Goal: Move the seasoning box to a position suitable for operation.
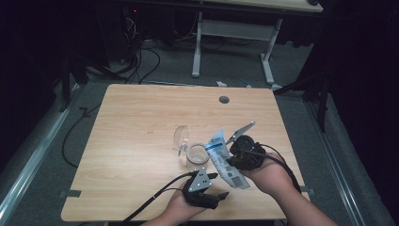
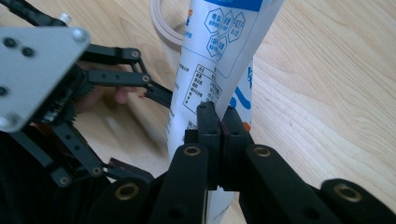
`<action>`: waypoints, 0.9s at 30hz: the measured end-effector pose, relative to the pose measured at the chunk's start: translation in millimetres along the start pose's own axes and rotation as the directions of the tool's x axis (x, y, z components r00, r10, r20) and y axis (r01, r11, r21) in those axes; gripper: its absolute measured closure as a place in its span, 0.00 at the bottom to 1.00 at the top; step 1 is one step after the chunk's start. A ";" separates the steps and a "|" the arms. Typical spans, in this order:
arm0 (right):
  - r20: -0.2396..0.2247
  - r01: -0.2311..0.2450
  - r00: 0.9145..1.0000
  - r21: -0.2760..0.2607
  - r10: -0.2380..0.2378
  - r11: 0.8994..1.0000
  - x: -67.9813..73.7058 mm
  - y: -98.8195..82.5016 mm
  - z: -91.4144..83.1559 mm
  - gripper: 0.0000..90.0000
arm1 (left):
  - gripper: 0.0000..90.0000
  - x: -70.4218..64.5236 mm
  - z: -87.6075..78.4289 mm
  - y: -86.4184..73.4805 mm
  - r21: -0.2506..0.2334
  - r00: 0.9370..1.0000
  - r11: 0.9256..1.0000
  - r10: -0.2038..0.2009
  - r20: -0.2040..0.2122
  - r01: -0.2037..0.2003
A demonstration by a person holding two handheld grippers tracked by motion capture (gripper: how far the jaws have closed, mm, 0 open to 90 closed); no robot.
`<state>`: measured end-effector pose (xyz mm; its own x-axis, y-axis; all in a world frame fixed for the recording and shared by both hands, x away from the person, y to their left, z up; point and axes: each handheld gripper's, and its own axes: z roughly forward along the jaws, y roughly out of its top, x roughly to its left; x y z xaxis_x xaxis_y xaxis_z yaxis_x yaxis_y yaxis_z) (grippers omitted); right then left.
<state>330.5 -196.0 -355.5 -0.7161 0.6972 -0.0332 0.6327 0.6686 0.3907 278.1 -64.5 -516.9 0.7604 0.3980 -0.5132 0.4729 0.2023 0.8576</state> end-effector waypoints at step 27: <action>-0.029 0.007 1.000 -0.032 -0.008 0.999 8.7 8.7 -4.8 1.00 | 0.47 -15.0 4.3 6.0 -0.077 0.998 0.995 0.061 -0.014 -0.062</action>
<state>328.3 -185.3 -348.0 -0.7296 0.6838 -0.0096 0.6178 0.6650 0.4196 271.5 -73.2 -504.2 0.7817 0.4220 -0.4592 0.3889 0.2458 0.8879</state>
